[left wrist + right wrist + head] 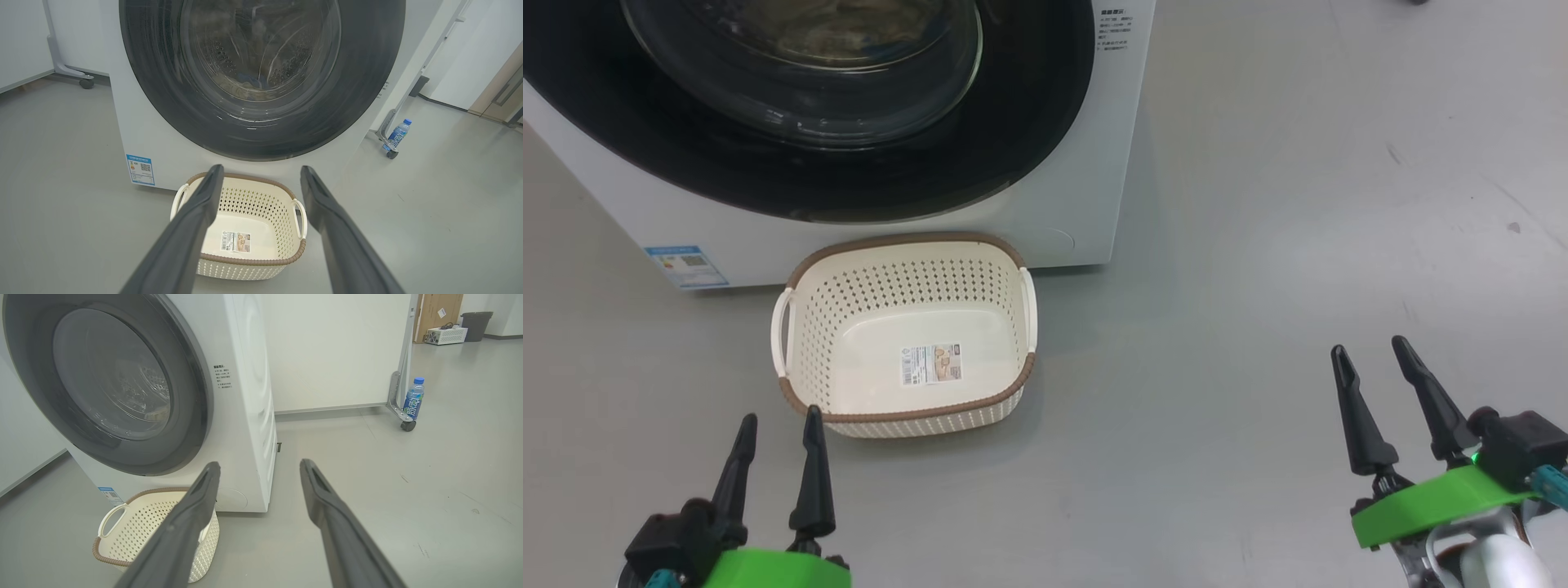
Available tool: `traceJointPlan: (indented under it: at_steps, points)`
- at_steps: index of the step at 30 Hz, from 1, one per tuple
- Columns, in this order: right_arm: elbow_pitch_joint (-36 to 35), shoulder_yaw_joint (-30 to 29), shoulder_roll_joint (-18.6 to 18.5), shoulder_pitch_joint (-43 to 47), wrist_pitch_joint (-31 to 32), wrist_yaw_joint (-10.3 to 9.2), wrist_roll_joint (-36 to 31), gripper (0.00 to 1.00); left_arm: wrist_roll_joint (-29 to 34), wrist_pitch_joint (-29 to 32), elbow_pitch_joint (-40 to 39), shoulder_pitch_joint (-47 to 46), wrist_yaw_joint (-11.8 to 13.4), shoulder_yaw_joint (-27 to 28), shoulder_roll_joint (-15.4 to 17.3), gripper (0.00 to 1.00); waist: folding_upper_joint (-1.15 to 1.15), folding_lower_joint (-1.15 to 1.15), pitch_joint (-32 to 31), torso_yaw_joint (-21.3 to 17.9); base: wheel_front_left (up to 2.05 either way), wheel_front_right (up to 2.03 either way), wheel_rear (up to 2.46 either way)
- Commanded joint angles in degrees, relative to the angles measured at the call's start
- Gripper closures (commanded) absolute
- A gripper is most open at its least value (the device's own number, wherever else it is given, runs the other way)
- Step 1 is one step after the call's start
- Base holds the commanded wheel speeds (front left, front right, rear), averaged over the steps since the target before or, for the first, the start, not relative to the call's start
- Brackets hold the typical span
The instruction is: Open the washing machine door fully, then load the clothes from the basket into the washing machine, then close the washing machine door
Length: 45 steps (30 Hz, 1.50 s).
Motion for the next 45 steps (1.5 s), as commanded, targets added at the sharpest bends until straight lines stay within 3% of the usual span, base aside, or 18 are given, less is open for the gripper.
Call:
traceJointPlan:
  at_steps: [1, 39, 40, 45]
  points:
    - [-1.51, 0.96, -0.34, -0.79, 0.02, -0.21, 0.29, 0.0, 0.11, -0.56, -2.06, -0.51, 0.02, 2.0, 0.72, 0.0, 0.0, 0.0, 0.02, 0.03, 0.0, 0.0, 0.0]
    - [-1.35, 0.86, -0.33, -0.69, 0.02, -0.21, 0.59, 0.0, 2.34, -0.56, -2.08, -0.14, 0.02, 4.49, 0.68, 0.0, 0.0, 0.0, -0.34, 0.57, 0.0, 0.0, 0.0]
    - [0.57, -0.21, 0.11, 0.1, 0.0, 0.0, 0.49, 1.0, 1.67, 0.0, -0.22, 0.3, -0.01, 2.27, 0.0, 1.0, 0.0, 0.0, -0.35, 0.57, 0.0, 0.0, 0.0]
    - [4.71, 0.27, 0.92, 1.15, 0.13, 0.01, 1.45, 1.0, 0.62, 0.49, 3.92, 0.97, 0.01, 1.63, -0.46, 1.0, 0.0, 0.0, -0.43, 0.62, 0.0, 0.0, 0.0]
